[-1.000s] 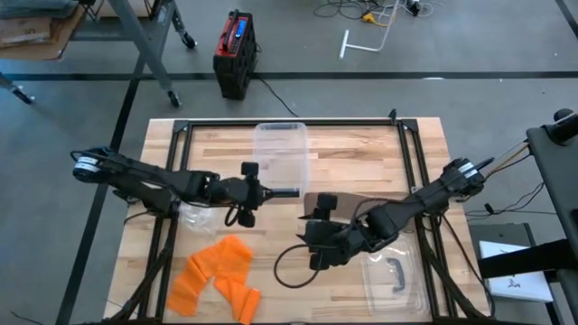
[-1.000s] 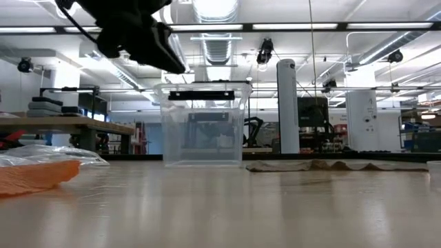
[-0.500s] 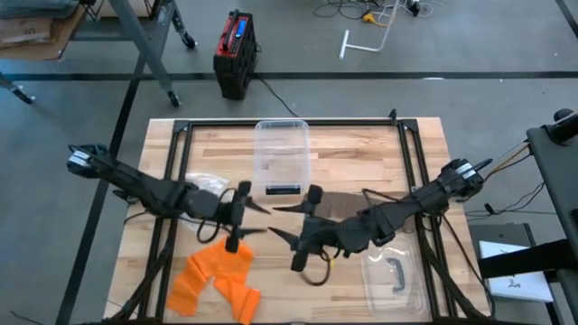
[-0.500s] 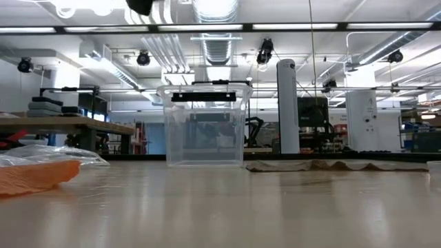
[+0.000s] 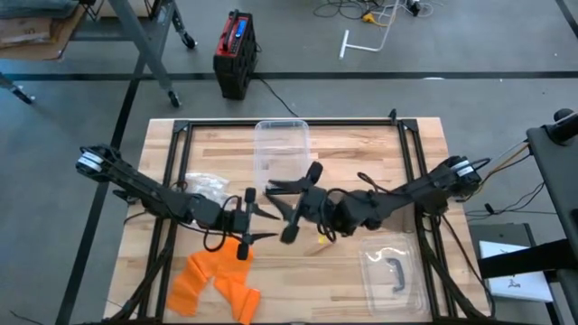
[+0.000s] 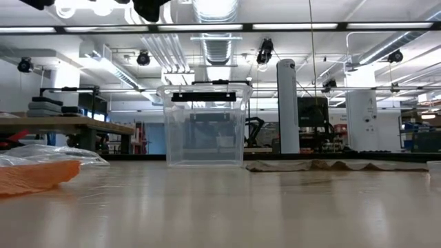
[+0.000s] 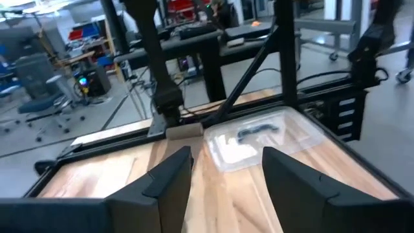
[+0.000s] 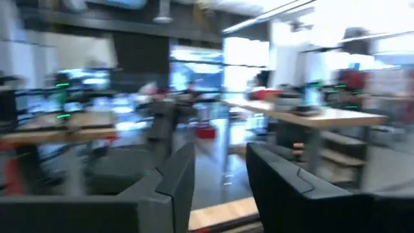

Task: Roll bandage
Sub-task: Move the transparent bin to the upper right corner of the table

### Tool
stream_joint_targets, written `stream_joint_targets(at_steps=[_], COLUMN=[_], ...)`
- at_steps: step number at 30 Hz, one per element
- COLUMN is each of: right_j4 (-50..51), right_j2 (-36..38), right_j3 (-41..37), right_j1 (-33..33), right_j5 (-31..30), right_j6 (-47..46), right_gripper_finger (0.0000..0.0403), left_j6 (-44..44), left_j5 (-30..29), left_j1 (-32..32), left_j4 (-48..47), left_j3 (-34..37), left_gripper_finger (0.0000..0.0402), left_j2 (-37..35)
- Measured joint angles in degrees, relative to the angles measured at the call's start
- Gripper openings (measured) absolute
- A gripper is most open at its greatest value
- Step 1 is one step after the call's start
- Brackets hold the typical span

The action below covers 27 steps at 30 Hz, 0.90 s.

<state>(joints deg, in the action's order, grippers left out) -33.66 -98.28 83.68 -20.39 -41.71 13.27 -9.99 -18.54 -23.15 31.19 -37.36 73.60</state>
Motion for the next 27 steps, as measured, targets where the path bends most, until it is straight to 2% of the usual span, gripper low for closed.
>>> stream_joint_targets(at_steps=[5,8,12,15,17,21,24,27], right_j4=[-15.0,-15.9,-15.2,-13.9,-13.3,-12.9,-13.0,-13.1], right_j2=[0.6,2.5,3.9,5.4,6.8,8.5,8.9,8.1], right_j3=[-9.8,-15.6,-22.6,-26.7,-28.9,-31.6,-31.8,-33.4], right_j1=[0.3,0.3,0.0,-0.8,-1.1,-1.1,-1.1,-0.6], right_j5=[-4.4,-6.4,-8.3,-13.6,-16.2,-17.1,-16.9,-16.7], right_j6=[4.6,2.8,-3.0,-8.1,-9.7,-8.2,-5.0,-7.7], right_gripper_finger=[0.0095,0.0080,0.0062,0.0051,0.0045,0.0039,0.0038,0.0035], left_j6=[1.0,2.9,5.5,8.7,12.3,19.8,20.8,19.1], left_j5=[-0.6,-3.4,-11.6,-18.7,-21.3,-21.9,-22.1,-21.0], left_j1=[0.0,0.0,0.0,0.4,1.6,6.8,11.0,13.7], left_j4=[-5.2,-9.9,-21.2,-30.1,-37.7,-48.0,-47.8,-45.4], left_j3=[-0.5,-0.4,-0.2,-0.3,-0.4,0.6,3.0,5.6], left_gripper_finger=[0.0183,0.0186,0.0190,0.0192,0.0192,0.0181,0.0167,0.0153], left_j2=[-1.3,-3.0,-7.3,-12.1,-15.5,-21.0,-23.2,-24.5])
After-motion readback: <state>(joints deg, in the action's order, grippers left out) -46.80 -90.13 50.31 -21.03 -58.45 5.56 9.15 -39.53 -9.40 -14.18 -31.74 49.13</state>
